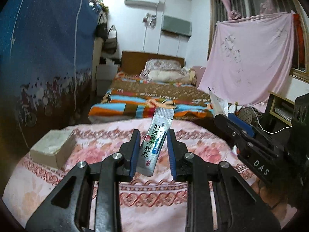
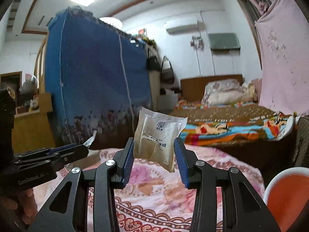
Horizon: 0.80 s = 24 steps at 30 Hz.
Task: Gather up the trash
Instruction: 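Lift and carry the tube and sachet over the orange basin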
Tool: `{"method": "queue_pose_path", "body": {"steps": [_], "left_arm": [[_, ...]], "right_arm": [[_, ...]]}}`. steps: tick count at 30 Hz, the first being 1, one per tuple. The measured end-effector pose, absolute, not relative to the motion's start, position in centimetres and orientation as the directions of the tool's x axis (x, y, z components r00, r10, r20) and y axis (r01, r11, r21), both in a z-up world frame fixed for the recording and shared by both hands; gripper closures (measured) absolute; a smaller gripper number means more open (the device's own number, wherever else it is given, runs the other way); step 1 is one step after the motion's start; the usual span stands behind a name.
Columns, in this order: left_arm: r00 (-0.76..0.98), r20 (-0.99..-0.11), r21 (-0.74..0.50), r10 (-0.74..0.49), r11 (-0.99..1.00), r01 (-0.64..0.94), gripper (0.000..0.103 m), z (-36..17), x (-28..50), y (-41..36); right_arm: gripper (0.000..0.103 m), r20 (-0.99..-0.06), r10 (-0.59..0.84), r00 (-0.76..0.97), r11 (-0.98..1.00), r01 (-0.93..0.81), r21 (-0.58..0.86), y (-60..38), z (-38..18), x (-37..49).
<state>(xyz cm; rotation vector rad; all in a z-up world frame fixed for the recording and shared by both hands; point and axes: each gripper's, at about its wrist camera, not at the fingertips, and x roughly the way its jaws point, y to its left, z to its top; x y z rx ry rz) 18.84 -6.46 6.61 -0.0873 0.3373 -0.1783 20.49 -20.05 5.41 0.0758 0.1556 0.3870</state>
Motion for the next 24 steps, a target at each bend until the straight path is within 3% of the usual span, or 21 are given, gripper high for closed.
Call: {"method": "queue_pose_path", "body": {"steps": [11,24], "left_arm": [[0.949,-0.176,-0.040,-0.262,0.965,0.259,0.091,9.5,17.4,-10.7],[0.919,-0.076,0.065,-0.387,0.918,0.392,0.091,11.9,16.0,-16.4]], "right_arm": [[0.065,0.029,0.271,0.962,0.961,-0.272,0.046,-23.4,7.4,17.0],[0.065,0.129,0.090,0.988,0.989,-0.104,0.105,-29.6,8.6,14.7]]}}
